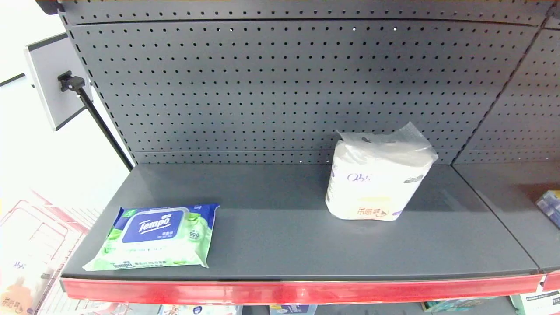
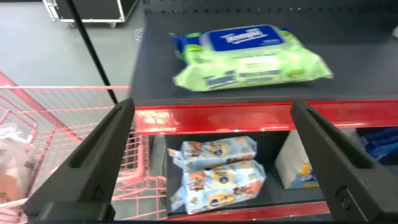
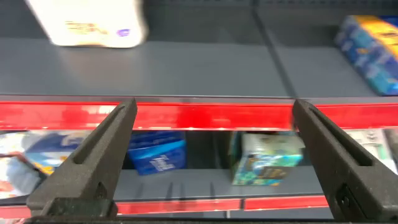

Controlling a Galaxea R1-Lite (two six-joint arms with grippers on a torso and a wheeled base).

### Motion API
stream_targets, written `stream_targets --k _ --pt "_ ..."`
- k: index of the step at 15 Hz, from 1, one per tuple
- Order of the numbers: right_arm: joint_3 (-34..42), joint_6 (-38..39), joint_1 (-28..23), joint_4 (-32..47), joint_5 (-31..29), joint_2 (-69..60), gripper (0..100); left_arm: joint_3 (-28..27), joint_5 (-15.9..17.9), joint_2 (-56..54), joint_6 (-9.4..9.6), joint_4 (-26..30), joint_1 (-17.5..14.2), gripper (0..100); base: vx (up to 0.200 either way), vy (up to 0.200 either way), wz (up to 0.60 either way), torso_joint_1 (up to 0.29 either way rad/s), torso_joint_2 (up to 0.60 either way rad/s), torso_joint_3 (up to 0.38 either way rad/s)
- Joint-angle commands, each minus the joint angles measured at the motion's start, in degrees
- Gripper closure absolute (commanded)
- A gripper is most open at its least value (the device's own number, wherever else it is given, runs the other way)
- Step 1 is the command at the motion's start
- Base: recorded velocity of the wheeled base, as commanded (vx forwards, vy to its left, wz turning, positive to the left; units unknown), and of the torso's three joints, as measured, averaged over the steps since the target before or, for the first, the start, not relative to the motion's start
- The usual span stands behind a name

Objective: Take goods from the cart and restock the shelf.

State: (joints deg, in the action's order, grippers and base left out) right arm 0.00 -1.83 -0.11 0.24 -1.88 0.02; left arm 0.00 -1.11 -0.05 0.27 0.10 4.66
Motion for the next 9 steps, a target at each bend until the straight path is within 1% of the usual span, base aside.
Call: stream_targets --k 1,9 --pt "0.00 -0.02 0.02 0.02 0.03 0.06 0 0.00 -0.03 0.05 0.00 -0.01 0.00 0 0.000 0.200 0.00 0.002 0.00 0.002" --pt "0.00 -0.11 0.02 0.02 0.03 0.06 0 0.00 -0.03 0.05 0.00 -0.01 0.00 0 0.000 0.200 0.00 0.002 0.00 0.002"
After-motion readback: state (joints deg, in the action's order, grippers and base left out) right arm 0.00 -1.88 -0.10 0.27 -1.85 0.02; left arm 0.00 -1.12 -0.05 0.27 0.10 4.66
